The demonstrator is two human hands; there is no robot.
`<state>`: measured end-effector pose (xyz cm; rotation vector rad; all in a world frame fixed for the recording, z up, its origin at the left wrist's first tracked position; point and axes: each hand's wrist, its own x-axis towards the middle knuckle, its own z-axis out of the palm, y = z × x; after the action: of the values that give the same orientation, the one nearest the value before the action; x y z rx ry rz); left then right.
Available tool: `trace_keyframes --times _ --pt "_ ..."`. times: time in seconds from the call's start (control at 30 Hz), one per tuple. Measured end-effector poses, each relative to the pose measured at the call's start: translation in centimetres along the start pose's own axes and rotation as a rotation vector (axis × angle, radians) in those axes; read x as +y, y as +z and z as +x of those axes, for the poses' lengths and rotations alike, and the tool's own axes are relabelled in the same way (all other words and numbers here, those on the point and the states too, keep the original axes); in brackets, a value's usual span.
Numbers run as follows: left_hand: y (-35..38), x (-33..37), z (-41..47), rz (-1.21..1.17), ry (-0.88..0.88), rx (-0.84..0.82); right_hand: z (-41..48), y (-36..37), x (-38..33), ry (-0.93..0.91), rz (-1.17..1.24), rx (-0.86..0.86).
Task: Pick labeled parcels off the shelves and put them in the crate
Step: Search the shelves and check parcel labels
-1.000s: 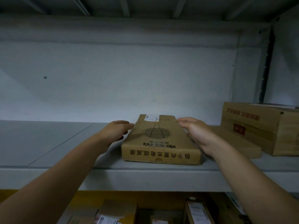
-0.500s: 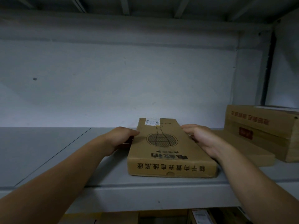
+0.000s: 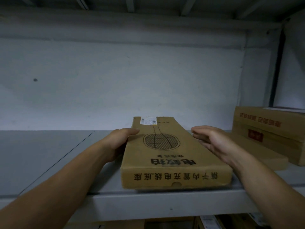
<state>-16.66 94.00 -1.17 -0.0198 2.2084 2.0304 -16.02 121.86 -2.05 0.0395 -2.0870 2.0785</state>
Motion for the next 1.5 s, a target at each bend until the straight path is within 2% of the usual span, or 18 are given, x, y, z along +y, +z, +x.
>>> trace_keyframes --times 0.23,0.33,0.53,0.7,0.9,1.13,1.33,1.5 --pt "-0.1 0.6 -1.1 -0.16 0.059 -0.1 0.4 0.0 -0.1 0.008 0.111 0.033" --pt "0.1 0.5 -1.3 -0.201 0.063 -0.134 0.3 0.1 0.3 0.081 0.168 0.015" --pt "0.6 0.0 -1.1 -0.225 0.065 -0.205 -1.3 0.5 -0.6 0.13 0.091 -0.098" --pt "0.7 0.2 -1.6 -0.227 0.059 -0.235 -1.2 0.2 -0.4 0.154 0.089 -0.125" --pt "0.8 0.4 -1.7 -0.228 0.083 -0.195 -1.5 0.5 -0.6 0.154 0.114 -0.156" --pt "0.6 0.6 -2.0 -0.372 0.173 -0.185 -2.5 0.8 -0.9 0.099 0.105 -0.203" --pt "0.8 0.6 -2.6 -0.326 0.188 -0.231 -2.7 0.8 -1.1 0.095 0.119 -0.214" --pt "1.0 0.6 -3.4 -0.296 0.247 -0.205 -3.0 0.7 -1.5 0.066 0.158 -0.248"
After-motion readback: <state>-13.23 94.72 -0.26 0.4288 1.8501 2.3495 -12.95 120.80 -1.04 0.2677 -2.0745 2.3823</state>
